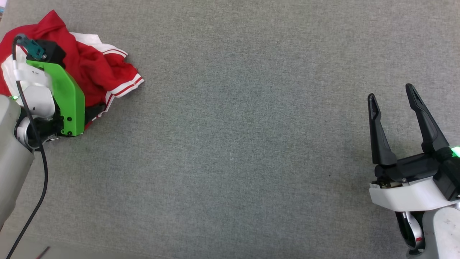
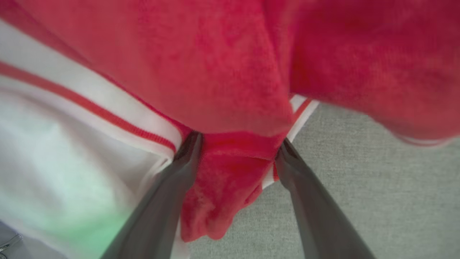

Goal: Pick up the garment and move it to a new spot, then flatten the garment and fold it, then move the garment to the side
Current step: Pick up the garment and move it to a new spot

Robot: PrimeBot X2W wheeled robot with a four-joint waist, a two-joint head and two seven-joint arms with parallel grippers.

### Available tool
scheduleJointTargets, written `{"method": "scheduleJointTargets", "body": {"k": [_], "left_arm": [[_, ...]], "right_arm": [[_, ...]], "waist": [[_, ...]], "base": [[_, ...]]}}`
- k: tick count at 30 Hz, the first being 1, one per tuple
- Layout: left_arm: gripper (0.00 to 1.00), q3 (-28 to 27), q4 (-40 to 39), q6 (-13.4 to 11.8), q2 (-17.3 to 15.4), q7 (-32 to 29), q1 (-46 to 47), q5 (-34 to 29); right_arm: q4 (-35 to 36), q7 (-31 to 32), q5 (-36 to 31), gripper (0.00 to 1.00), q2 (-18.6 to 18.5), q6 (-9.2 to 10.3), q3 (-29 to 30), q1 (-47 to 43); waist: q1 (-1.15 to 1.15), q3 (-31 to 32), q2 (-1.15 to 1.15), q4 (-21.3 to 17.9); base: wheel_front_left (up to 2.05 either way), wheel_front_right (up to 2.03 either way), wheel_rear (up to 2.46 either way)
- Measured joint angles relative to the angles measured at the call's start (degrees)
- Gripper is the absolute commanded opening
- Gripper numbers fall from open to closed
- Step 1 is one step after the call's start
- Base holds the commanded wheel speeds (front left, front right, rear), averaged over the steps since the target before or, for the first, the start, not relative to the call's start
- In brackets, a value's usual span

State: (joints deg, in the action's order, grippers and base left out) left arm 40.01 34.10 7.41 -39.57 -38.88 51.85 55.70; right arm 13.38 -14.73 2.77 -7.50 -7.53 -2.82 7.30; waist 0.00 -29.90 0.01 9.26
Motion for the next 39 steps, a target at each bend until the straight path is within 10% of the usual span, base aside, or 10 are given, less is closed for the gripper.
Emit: {"method": "scheduleJointTargets", "body": {"k": [5, 6, 7, 27, 39], "left_arm": [[1.00, 1.0, 3.9, 0.5, 1.1, 0.5, 1.3, 1.2], [0.32, 1.5, 4.2, 0.5, 1.1, 0.8, 1.5, 1.2], [0.00, 2.1, 4.5, 0.5, 1.1, 1.2, 1.7, 1.2], [0.00, 15.2, -11.7, 0.4, -4.4, 17.0, 6.5, -1.1], [0.00, 21.8, -21.0, 0.3, 0.3, 18.2, 15.7, -3.7]], "right_arm": [[-0.3, 0.0, 0.1, 1.00, 0.0, 0.00, -0.3, 0.1], [-0.4, 0.0, 0.1, 1.00, 0.0, 0.00, -0.3, 0.1], [-0.4, 0.0, 0.3, 1.00, 0.1, 0.00, -0.2, 0.1], [-2.5, 0.0, 3.5, 1.00, 3.4, 0.00, 1.8, -3.4], [-3.0, 0.0, 5.1, 1.00, 4.5, 0.00, 4.2, -5.2]], "waist": [[0.00, -0.2, 0.00, -0.6], [0.00, 0.0, 0.00, -0.7], [0.00, 0.2, 0.00, -0.7], [0.00, 12.2, -0.01, 0.7], [0.00, 16.7, 0.00, -4.9]], "base": [[0.00, 0.00, 0.00], [0.00, 0.00, 0.00], [0.00, 0.00, 0.00], [0.00, 0.00, 0.00], [0.00, 0.00, 0.00]]}}
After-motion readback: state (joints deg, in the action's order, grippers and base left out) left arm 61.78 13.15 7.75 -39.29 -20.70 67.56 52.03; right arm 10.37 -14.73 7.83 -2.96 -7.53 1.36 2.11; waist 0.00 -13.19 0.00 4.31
